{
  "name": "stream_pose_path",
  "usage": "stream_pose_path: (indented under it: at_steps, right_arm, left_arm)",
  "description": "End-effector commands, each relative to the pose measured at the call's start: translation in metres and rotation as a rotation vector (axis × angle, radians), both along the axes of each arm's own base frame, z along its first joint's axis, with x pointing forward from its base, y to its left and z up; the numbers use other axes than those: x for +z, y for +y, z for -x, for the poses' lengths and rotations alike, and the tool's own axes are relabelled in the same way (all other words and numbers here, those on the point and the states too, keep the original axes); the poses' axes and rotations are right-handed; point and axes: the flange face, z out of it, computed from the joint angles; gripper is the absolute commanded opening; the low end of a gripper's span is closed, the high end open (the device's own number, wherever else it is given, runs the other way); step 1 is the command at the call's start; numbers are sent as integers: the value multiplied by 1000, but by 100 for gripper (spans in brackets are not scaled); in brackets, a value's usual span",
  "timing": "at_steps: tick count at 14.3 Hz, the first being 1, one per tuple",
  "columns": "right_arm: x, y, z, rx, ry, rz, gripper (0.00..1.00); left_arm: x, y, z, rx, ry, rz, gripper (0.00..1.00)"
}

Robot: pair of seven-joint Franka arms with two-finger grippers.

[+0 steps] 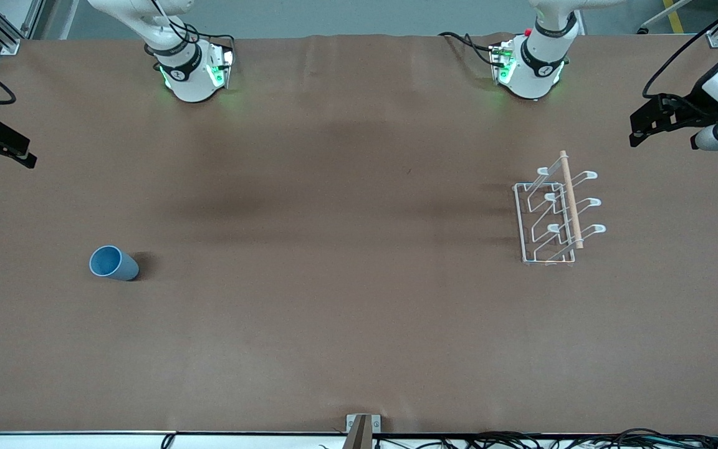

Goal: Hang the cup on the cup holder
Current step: 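Move the right gripper down toward the light blue cup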

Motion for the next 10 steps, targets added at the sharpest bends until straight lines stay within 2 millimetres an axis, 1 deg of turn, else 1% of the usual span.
stream_pose_path:
  at_steps: [1,3,5,8,10]
  right_arm:
    - [2,-3,-2,3,-19,4,100]
    - [2,-3,-2,3,-18,3,100]
    - [2,-2,-3,1,-20,3,100]
    - [1,-5,-5,1,-35,5,100]
    - [-23,-13,-12,-9,5,2,100]
  left_arm:
    - [6,0,-2,2,-17,15,100]
    - [3,1,-7,4,-18,17,100]
    - [10,1,-8,-10,-35,17,100]
    - [11,1,-8,-13,-36,18,100]
    - [11,2,-8,-7,-36,21,100]
